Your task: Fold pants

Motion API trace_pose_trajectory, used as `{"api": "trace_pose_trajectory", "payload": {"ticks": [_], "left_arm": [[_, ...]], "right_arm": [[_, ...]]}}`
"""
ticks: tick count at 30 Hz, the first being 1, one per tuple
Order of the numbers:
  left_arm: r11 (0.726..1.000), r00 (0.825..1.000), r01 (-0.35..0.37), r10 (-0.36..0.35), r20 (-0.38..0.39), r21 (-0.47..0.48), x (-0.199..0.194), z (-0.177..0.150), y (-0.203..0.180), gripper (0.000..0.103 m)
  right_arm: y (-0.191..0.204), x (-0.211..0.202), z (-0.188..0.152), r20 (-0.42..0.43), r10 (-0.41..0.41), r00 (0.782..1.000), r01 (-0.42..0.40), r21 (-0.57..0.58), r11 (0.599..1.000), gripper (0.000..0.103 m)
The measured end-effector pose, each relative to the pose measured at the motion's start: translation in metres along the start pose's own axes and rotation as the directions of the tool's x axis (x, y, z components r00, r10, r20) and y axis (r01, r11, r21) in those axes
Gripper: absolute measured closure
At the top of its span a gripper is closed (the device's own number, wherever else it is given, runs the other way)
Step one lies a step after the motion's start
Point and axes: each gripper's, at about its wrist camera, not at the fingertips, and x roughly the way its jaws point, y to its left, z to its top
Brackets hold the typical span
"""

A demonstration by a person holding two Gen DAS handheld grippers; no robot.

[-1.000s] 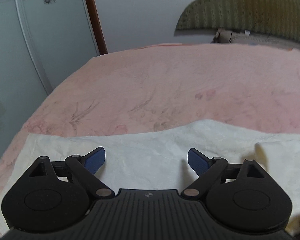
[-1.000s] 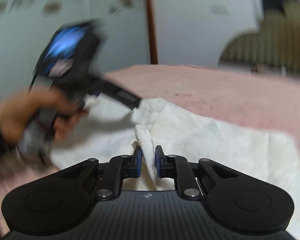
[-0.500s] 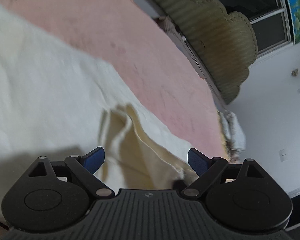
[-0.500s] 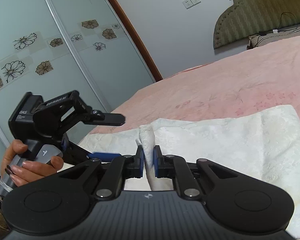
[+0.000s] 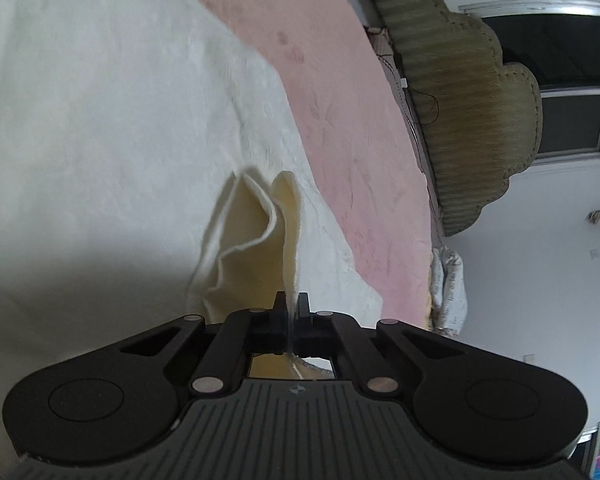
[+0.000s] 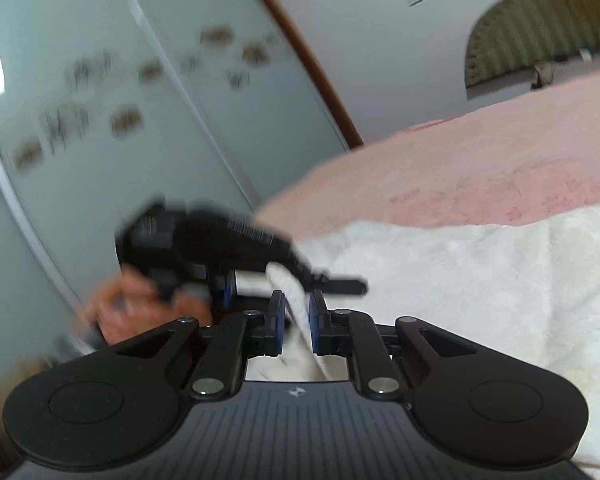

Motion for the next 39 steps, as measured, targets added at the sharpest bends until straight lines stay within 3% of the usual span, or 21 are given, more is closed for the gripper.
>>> {"api": "trace_pose_trajectory", "payload": {"ticks": [2, 4, 5, 9, 11, 13, 17, 19, 22, 24, 25, 27, 29, 32, 33, 36, 38, 39], "left_arm": [[0.999, 1.0, -0.013, 0.012, 0.021, 0.045, -0.01, -0.002, -0.005, 0.102], [0.996, 0.999, -0.03, 0.026, 0.038, 0.09, -0.018, -0.007, -0.008, 0.102], [0.992, 0.998, -0.047, 0.041, 0.05, 0.116, -0.022, -0.009, -0.009, 0.102], [0.981, 0.993, -0.11, 0.104, 0.048, 0.162, -0.016, -0.012, 0.003, 0.101], [0.976, 0.993, -0.114, 0.105, 0.054, 0.184, -0.013, -0.013, 0.004, 0.1], [0.961, 0.99, -0.131, 0.116, 0.076, 0.242, -0.014, -0.016, -0.002, 0.1], [0.928, 0.983, -0.176, 0.149, 0.104, 0.33, -0.014, -0.024, -0.01, 0.098], [0.924, 0.983, -0.18, 0.153, 0.105, 0.336, -0.015, -0.025, -0.01, 0.097], [0.924, 0.982, -0.181, 0.154, 0.107, 0.335, -0.014, -0.025, -0.008, 0.094], [0.918, 0.981, -0.191, 0.161, 0.112, 0.348, -0.013, -0.026, -0.01, 0.091], [0.914, 0.979, -0.198, 0.167, 0.116, 0.355, -0.013, -0.026, -0.012, 0.084], [0.902, 0.973, -0.226, 0.189, 0.135, 0.367, -0.014, -0.027, -0.018, 0.083], [0.872, 0.952, -0.291, 0.225, 0.206, 0.393, -0.022, -0.028, -0.028, 0.083], [0.782, 0.886, -0.433, 0.276, 0.373, 0.448, -0.033, -0.035, -0.05, 0.07], [0.761, 0.878, -0.447, 0.273, 0.393, 0.47, -0.034, -0.036, -0.058, 0.067], [0.724, 0.89, -0.435, 0.257, 0.376, 0.535, -0.024, -0.042, -0.077, 0.058], [0.664, 0.885, -0.456, 0.268, 0.382, 0.592, -0.009, -0.051, -0.089, 0.053], [0.622, 0.873, -0.483, 0.284, 0.398, 0.616, 0.001, -0.057, -0.094, 0.051]], "right_arm": [[-0.009, -0.004, 0.003, 0.016, -0.069, 0.997, 0.069, 0.039, 0.997, 0.091], [-0.006, 0.0, 0.001, -0.016, -0.189, 0.982, 0.188, -0.031, 0.982, 0.091], [-0.003, 0.003, -0.002, -0.031, -0.209, 0.977, 0.207, -0.057, 0.977, 0.091], [0.006, 0.023, -0.014, -0.117, -0.163, 0.98, 0.152, -0.095, 0.984, 0.091], [0.014, 0.041, -0.024, -0.175, -0.26, 0.95, 0.224, -0.202, 0.954, 0.091], [0.025, 0.048, -0.032, -0.159, -0.329, 0.931, 0.27, -0.309, 0.912, 0.091], [0.032, 0.042, -0.021, -0.103, -0.372, 0.922, 0.318, -0.344, 0.883, 0.091], [0.025, 0.041, -0.012, -0.098, -0.404, 0.91, 0.354, -0.324, 0.877, 0.09], [0.012, 0.045, -0.013, -0.156, -0.427, 0.891, 0.367, -0.306, 0.878, 0.091], [0.017, 0.048, -0.018, -0.151, -0.43, 0.89, 0.366, -0.325, 0.872, 0.091], [0.02, 0.048, -0.02, -0.144, -0.435, 0.889, 0.37, -0.335, 0.866, 0.091], [0.025, 0.049, -0.021, -0.134, -0.431, 0.892, 0.367, -0.341, 0.866, 0.09], [0.028, 0.053, -0.025, -0.144, -0.431, 0.891, 0.36, -0.357, 0.862, 0.09], [0.028, 0.056, -0.028, -0.141, -0.434, 0.89, 0.361, -0.363, 0.859, 0.09], [0.027, 0.057, -0.027, -0.144, -0.431, 0.891, 0.359, -0.357, 0.862, 0.09], [0.026, 0.056, -0.024, -0.158, -0.422, 0.893, 0.351, -0.342, 0.872, 0.09], [0.027, 0.055, -0.024, -0.162, -0.422, 0.892, 0.351, -0.339, 0.873, 0.09], [0.027, 0.056, -0.023, -0.162, -0.423, 0.892, 0.351, -0.341, 0.872, 0.09]]}}
